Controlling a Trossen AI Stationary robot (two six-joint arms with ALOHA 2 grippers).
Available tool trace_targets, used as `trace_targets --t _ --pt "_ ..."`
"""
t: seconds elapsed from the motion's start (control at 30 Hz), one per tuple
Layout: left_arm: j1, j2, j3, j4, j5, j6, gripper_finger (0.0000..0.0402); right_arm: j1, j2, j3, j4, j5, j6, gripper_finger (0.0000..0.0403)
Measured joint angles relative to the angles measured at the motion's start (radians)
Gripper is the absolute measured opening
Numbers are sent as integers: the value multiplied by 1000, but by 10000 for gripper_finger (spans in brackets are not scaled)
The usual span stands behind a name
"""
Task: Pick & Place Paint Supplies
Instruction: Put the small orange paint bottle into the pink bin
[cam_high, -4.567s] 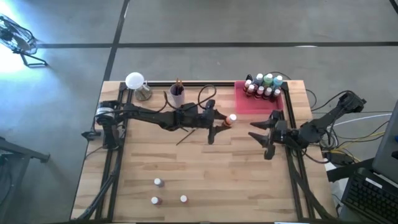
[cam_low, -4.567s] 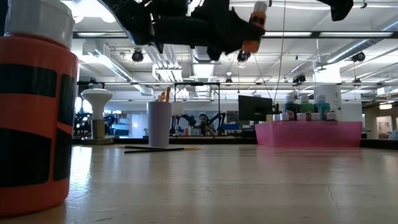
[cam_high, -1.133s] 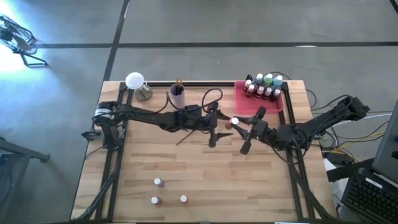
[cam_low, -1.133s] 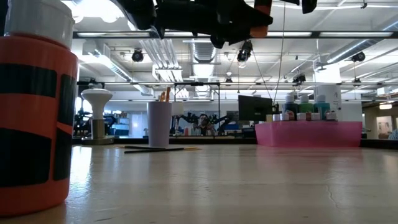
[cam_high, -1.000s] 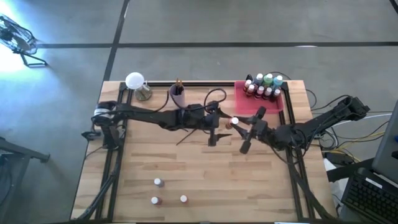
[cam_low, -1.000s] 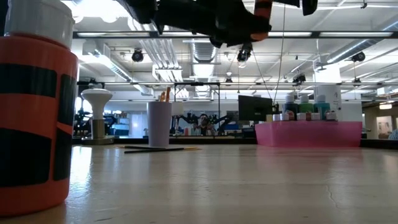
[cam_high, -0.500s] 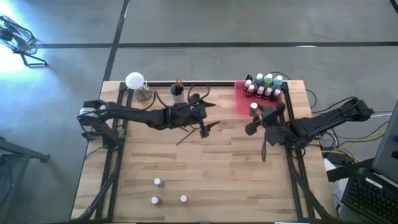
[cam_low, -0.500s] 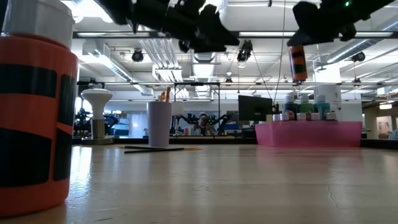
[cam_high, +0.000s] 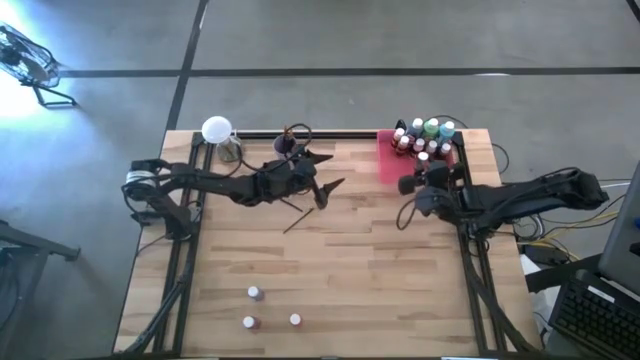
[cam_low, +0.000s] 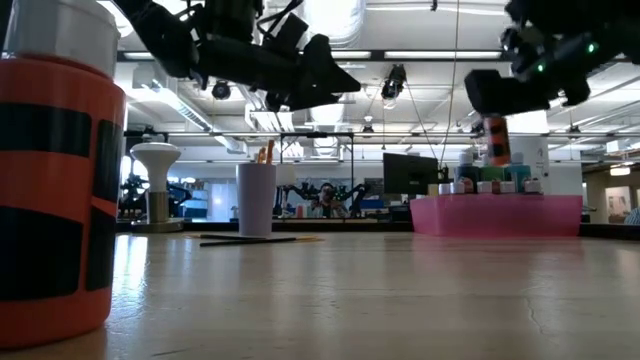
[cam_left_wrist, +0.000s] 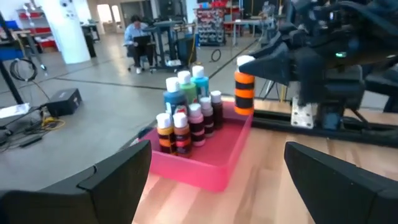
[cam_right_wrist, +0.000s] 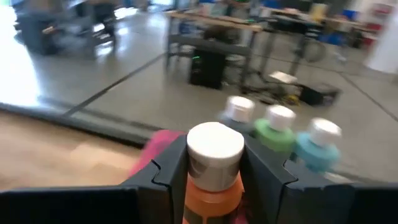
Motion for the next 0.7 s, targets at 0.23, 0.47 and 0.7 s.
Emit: trace_targets --t 0.23,0.47,0.7 --pt "-1 0 0 -18 4 6 373 -123 2 -125 40 93 182 121" --pt "-1 0 0 -14 4 7 374 -220 3 -248 255 92 152 116" --pt "0 1 12 -8 4 8 373 -276 3 -365 458 93 102 122"
